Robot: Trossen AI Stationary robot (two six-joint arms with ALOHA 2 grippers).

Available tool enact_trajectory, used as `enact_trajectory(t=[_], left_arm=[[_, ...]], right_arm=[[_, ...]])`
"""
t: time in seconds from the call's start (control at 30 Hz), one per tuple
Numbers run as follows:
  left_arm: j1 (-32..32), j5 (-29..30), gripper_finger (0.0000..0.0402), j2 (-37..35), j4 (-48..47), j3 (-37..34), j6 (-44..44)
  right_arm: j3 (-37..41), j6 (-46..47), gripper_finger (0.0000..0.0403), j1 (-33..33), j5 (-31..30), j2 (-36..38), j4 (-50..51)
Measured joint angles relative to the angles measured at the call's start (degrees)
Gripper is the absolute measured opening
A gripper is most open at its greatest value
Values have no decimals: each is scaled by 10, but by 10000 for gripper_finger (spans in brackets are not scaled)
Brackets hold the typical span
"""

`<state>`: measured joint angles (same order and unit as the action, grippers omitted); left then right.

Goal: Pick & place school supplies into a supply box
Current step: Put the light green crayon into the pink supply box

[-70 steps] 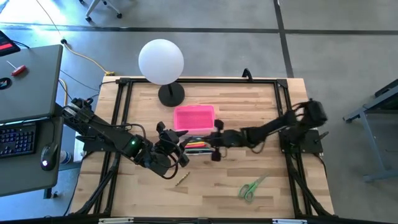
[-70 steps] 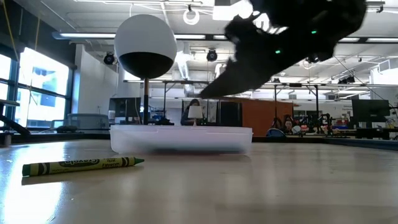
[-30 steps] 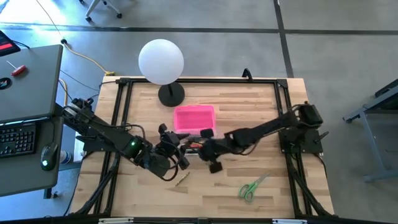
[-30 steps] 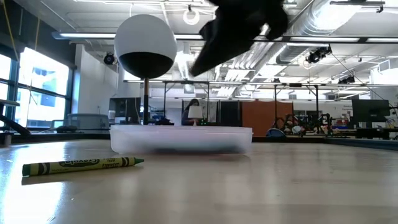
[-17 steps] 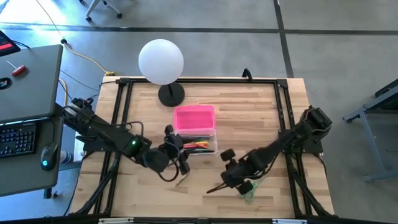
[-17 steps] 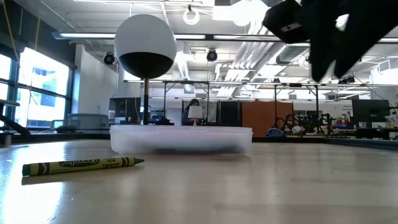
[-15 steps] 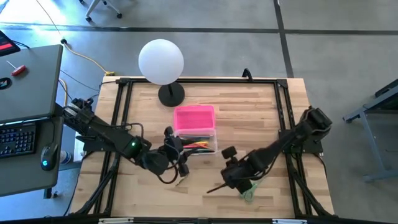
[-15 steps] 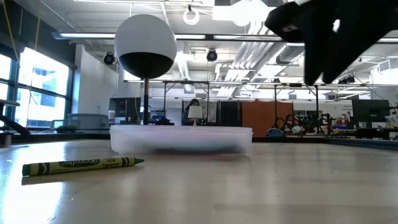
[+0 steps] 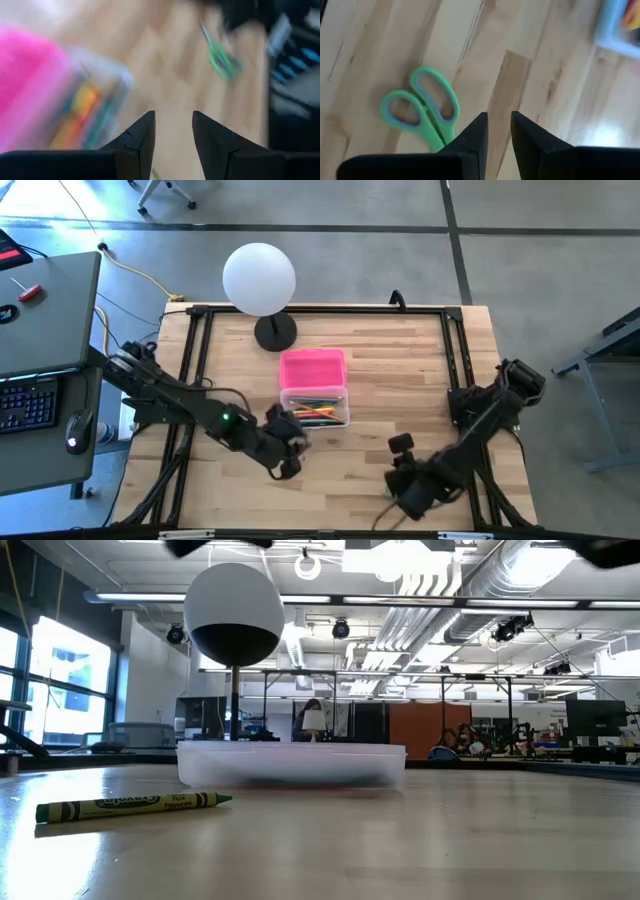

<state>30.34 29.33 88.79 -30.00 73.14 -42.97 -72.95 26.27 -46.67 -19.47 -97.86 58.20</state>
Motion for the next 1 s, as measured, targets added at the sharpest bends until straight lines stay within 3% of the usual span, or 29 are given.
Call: enact_trajectory(t=[0.13, 0.23, 0.5, 1.0], left_arm=[[13, -114, 161, 49, -24, -1, -99], [24, -139, 161, 87, -25, 0, -106], [38, -87, 161, 146, -77, 0, -217], [50, -25, 161, 229, -67, 0, -250]], right_arm=[[0, 19, 63, -28, -54, 0, 3], [0, 22, 64, -39, -76, 0, 7], [0, 22, 64, -44, -81, 0, 7], [0, 22, 62, -42, -100, 0, 7]])
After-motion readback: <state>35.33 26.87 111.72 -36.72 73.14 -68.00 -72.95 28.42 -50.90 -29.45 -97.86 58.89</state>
